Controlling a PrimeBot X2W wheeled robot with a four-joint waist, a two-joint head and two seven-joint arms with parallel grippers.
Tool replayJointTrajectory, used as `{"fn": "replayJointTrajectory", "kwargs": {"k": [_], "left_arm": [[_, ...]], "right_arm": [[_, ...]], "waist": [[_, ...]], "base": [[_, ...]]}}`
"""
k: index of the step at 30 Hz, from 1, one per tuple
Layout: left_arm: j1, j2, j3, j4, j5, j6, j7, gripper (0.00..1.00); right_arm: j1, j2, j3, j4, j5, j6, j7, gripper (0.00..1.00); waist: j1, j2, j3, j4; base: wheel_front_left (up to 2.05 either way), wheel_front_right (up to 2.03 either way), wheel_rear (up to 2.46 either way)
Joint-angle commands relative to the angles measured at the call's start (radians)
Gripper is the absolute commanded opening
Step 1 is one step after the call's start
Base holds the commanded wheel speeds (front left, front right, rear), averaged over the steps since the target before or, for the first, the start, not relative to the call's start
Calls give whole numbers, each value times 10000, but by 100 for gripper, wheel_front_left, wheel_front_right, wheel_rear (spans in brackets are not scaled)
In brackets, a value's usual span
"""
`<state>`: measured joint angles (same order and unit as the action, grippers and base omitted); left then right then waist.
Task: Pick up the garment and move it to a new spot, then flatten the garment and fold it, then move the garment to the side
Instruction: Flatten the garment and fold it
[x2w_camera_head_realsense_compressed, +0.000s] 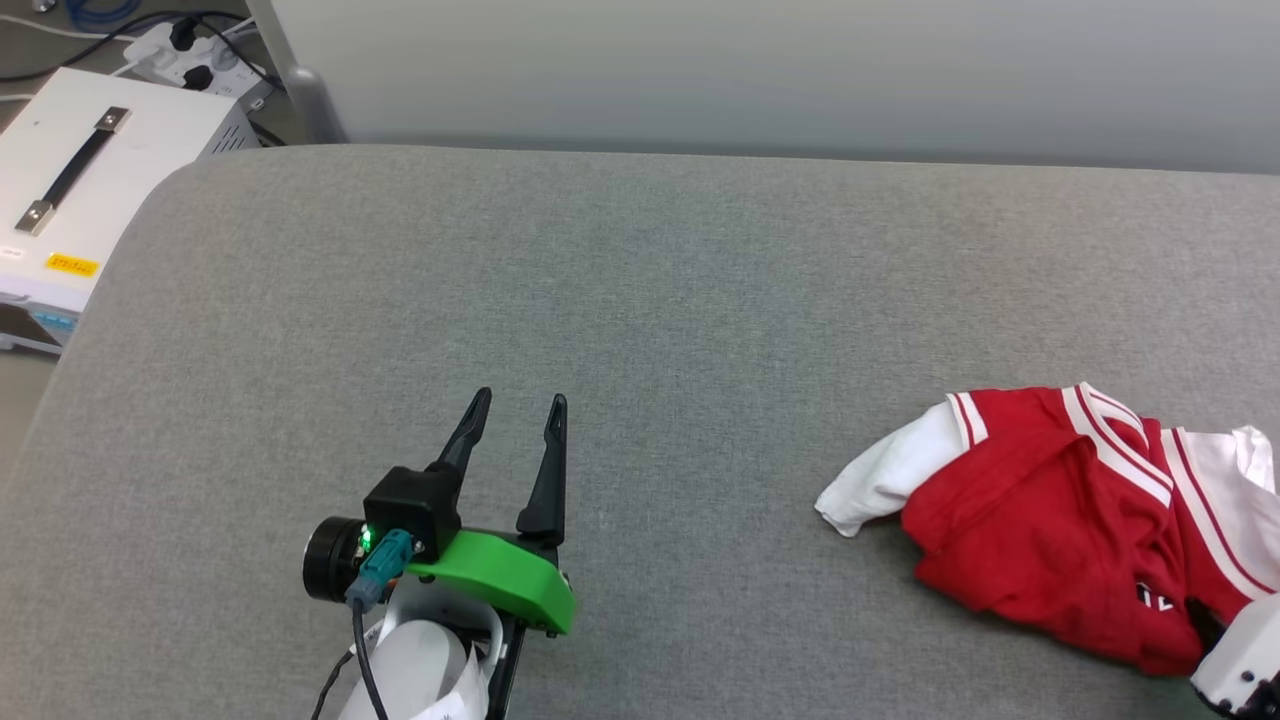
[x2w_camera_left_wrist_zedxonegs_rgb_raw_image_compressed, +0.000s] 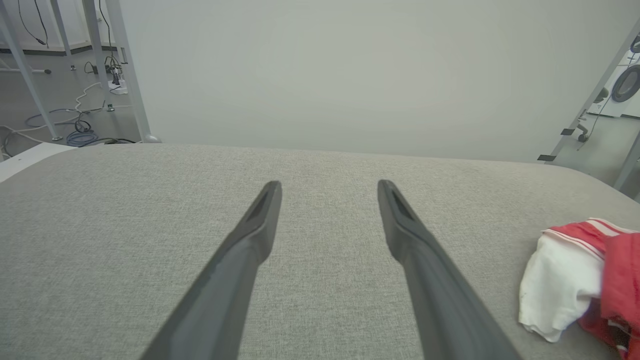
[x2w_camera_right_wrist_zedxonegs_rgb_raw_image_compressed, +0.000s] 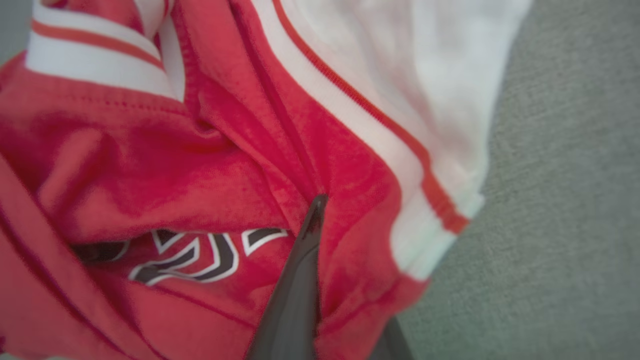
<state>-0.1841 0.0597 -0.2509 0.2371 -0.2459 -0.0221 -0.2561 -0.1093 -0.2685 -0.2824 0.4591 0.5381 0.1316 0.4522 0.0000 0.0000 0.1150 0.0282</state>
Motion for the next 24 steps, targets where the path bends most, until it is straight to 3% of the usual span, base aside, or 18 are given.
{"fn": "replayJointTrajectory", "kwargs": {"k": [1, 5, 11, 18, 24], "left_arm": [[116, 39, 21, 26, 12, -5, -57, 100], [152, 80, -12, 96, -5, 12, -56, 100], [241, 159, -12, 113, -51, 77, -52, 100], [414, 228, 14, 144, -145, 160, -47, 100], [609, 318, 43, 131, -241, 218, 0, 100]], "right_arm": [[316, 311, -195, -59, -161, -9, -92, 100], [764, 1024, -724, -791, -653, -9, -730, 100], [882, 1699, -1124, -2142, -1652, -9, -2574, 100], [1084, 2050, -1147, -3136, -2669, -9, -4526, 100], [1527, 2147, -616, -4072, -3139, -9, -4938, 100]], "waist": [[0, 0, -83, -101], [0, 0, -89, -126], [0, 0, -126, -104], [0, 0, -364, -39], [0, 0, -654, -41]], "base": [[0, 0, 0], [0, 0, 0], [0, 0, 0], [0, 0, 0], [0, 0, 0]]}}
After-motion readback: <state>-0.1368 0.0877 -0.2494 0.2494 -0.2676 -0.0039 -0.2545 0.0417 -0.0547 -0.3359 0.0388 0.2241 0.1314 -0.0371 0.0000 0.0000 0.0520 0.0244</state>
